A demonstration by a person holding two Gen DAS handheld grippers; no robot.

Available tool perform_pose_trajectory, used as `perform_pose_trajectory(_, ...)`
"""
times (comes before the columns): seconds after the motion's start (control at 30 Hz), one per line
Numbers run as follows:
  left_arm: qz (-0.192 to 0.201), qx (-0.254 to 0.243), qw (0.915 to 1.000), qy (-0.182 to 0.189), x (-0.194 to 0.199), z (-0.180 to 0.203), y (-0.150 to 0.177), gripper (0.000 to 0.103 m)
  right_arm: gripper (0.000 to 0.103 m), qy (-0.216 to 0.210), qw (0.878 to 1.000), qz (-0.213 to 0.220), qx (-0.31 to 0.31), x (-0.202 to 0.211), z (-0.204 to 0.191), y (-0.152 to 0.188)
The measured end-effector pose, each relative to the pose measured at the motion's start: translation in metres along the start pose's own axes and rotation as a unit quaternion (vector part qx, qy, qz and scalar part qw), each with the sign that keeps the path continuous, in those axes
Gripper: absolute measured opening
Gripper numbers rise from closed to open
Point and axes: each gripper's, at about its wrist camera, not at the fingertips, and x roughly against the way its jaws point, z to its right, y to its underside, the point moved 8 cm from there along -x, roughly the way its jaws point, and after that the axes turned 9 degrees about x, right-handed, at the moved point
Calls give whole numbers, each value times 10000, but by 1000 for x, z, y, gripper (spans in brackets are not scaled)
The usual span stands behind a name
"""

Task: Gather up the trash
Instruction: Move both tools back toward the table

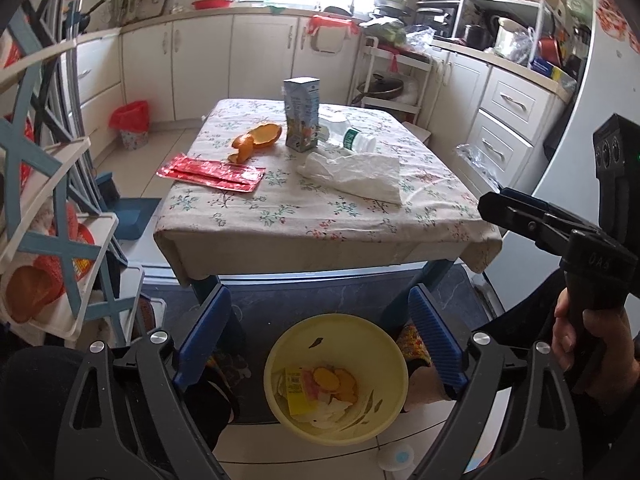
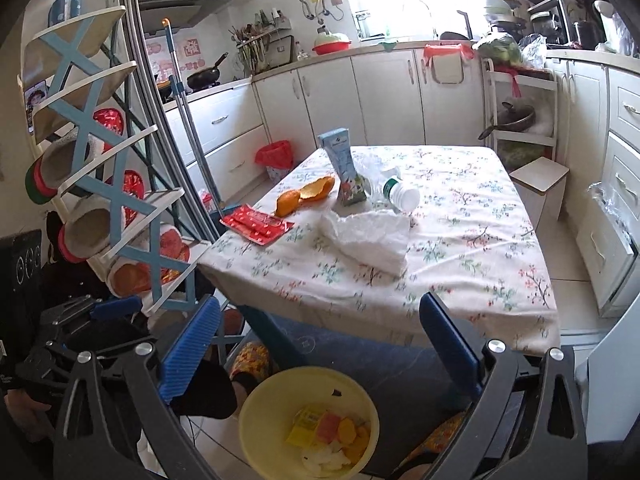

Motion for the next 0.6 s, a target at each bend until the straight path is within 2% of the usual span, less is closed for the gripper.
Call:
perform_pose_trajectory(0.27, 82, 191, 9998, -72, -16, -12, -31, 87, 96, -27, 9997, -162, 183, -17, 3, -8)
perform_pose_trajectory(0.5, 150, 30, 9996, -254, -40, -18, -66, 87, 96, 3, 9987, -432, 283, -46, 18, -24)
perform_pose_trajectory(0.6, 199, -32, 9988, -455, -53, -26, -86, 87, 96, -11, 9979, -577, 309, -62, 23, -27)
